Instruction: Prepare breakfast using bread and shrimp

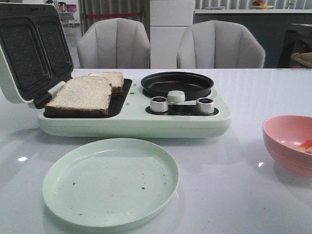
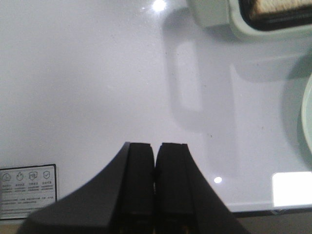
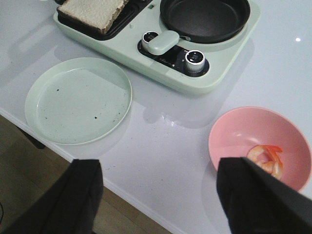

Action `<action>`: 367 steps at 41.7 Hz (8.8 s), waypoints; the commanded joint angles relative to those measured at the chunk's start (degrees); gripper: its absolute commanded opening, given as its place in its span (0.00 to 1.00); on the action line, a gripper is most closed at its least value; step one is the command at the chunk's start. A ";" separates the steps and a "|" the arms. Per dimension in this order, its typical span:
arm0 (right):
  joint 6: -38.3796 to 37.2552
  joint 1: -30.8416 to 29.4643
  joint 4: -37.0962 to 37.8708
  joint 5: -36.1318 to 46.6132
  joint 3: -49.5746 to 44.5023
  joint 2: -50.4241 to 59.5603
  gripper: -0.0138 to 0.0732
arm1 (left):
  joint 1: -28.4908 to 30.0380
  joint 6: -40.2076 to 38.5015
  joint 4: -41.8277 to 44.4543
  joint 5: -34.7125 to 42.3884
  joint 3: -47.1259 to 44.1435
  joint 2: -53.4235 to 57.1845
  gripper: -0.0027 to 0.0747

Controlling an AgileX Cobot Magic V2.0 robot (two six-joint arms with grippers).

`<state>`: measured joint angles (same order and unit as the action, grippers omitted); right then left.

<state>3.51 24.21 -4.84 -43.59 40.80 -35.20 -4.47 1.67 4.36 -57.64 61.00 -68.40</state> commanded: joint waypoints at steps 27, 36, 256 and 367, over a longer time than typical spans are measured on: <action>0.11 -0.02 0.12 4.19 1.49 -0.01 0.84 | 19.81 23.76 -46.51 8.57 29.44 -30.14 0.16; 0.11 -0.02 0.12 4.19 1.49 -0.01 0.84 | 19.02 29.24 -57.63 2.92 34.38 -32.92 0.16; -38.94 14.67 107.93 -22.34 70.58 -80.90 0.22 | -23.04 12.82 -17.57 15.69 -15.75 24.98 0.16; -32.70 16.25 107.04 -25.83 72.40 -85.28 0.22 | -23.04 12.82 -17.81 16.12 -15.75 24.98 0.16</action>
<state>-25.90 40.21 95.81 -66.51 110.52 -124.91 -27.06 14.88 -12.45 -45.51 43.84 -43.53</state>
